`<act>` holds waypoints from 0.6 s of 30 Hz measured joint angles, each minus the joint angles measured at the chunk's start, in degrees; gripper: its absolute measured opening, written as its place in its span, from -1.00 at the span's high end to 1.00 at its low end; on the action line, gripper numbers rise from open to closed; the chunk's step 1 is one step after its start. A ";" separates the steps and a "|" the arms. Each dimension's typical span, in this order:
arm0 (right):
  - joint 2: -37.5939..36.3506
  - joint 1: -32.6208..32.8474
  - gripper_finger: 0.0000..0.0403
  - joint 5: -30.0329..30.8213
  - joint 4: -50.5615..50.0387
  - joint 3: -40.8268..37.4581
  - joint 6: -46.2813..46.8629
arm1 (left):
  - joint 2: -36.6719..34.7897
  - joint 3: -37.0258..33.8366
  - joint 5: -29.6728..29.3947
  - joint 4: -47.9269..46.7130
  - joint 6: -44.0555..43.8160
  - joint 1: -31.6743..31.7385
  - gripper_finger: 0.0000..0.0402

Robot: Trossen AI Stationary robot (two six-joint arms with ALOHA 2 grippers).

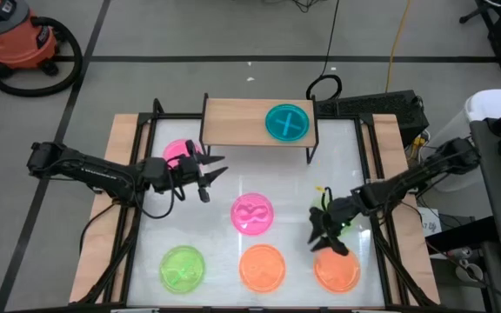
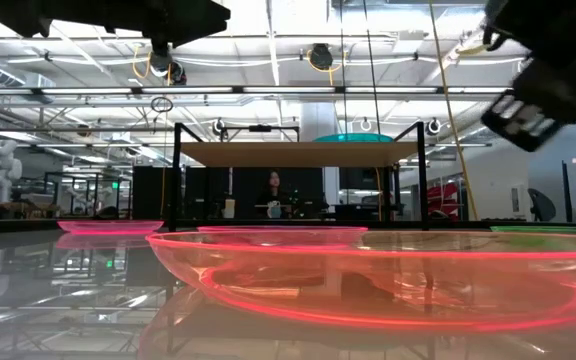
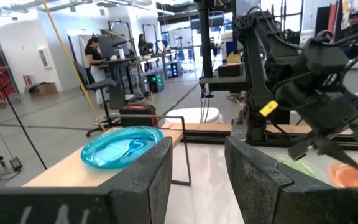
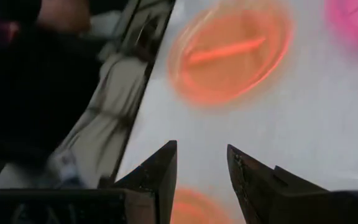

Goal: Place and stack plates onto a shelf
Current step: Stack the right orange plate on the blue plate on the shelf

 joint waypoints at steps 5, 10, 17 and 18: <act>0.02 2.40 0.39 0.67 -5.15 0.00 -1.06 | 0.00 0.00 0.00 -0.42 -1.30 0.00 0.23; 0.38 3.21 0.39 4.32 -10.03 0.00 -1.31 | 0.00 0.00 -0.01 -0.95 -1.66 0.00 0.23; 5.21 3.82 0.38 3.80 -11.15 0.02 -1.39 | 0.02 0.02 -0.01 -1.25 -1.66 0.00 0.23; 6.17 3.80 0.38 2.94 -11.13 0.02 -1.37 | 0.02 0.02 -0.01 -1.25 -1.66 0.00 0.23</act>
